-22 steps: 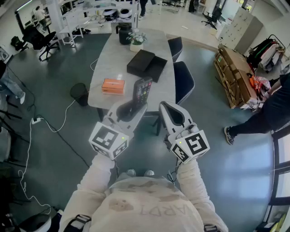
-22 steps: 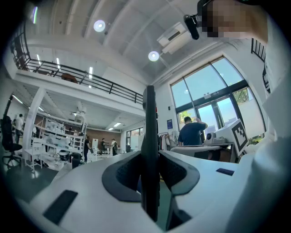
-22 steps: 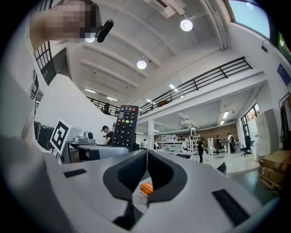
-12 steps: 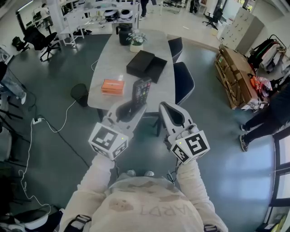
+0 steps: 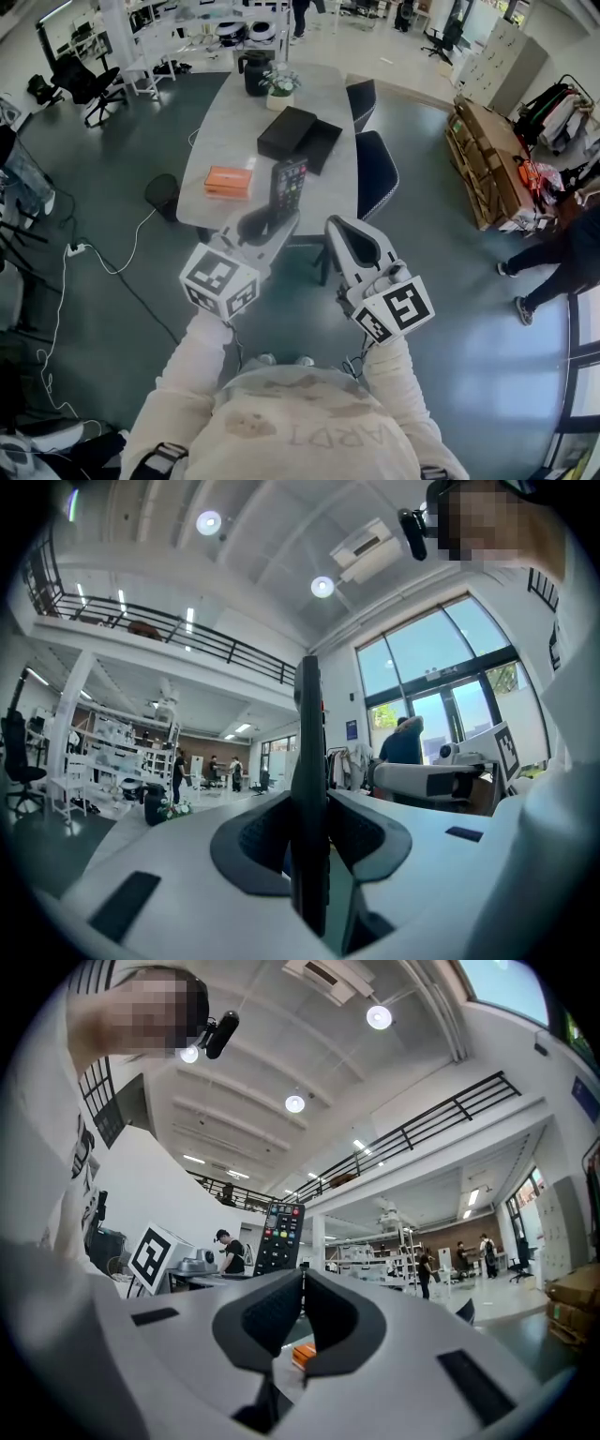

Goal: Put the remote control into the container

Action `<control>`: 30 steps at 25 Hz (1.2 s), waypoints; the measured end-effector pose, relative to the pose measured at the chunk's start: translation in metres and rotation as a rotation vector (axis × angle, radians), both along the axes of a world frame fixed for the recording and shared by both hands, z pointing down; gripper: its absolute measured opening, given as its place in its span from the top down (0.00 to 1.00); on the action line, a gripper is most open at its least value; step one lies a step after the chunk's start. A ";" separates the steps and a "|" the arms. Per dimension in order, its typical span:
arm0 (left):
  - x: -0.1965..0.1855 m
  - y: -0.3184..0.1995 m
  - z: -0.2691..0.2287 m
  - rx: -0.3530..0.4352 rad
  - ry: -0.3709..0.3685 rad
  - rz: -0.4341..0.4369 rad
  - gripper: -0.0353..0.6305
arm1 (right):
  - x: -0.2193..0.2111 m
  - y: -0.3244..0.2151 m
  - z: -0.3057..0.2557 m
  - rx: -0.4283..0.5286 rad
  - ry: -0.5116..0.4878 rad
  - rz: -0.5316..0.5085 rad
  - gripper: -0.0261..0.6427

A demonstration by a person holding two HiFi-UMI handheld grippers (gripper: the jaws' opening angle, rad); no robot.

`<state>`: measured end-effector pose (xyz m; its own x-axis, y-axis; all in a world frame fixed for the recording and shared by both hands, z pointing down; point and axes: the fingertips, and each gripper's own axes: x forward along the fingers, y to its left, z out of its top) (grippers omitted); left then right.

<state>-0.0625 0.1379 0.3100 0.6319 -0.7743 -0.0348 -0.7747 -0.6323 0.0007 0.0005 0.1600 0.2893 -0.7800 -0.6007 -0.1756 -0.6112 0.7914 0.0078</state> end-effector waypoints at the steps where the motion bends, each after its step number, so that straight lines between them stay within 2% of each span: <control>1: 0.003 -0.003 0.002 -0.013 0.000 0.003 0.78 | 0.004 0.000 -0.002 0.005 0.000 -0.001 0.93; 15: 0.042 -0.070 0.040 -0.159 -0.039 0.001 0.78 | 0.071 -0.010 0.001 -0.003 -0.077 0.001 0.93; 21: 0.039 -0.105 0.065 -0.240 -0.009 0.004 0.78 | 0.076 -0.038 0.005 -0.021 -0.092 0.021 0.93; 30: 0.024 -0.191 0.090 -0.306 -0.016 0.063 0.78 | 0.061 -0.113 0.009 -0.031 -0.087 0.088 0.93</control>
<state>-0.0385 -0.0531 0.4003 0.6779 -0.7064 0.2035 -0.7352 -0.6517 0.1867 0.0611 0.0472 0.2981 -0.7069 -0.6721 -0.2204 -0.6754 0.7340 -0.0717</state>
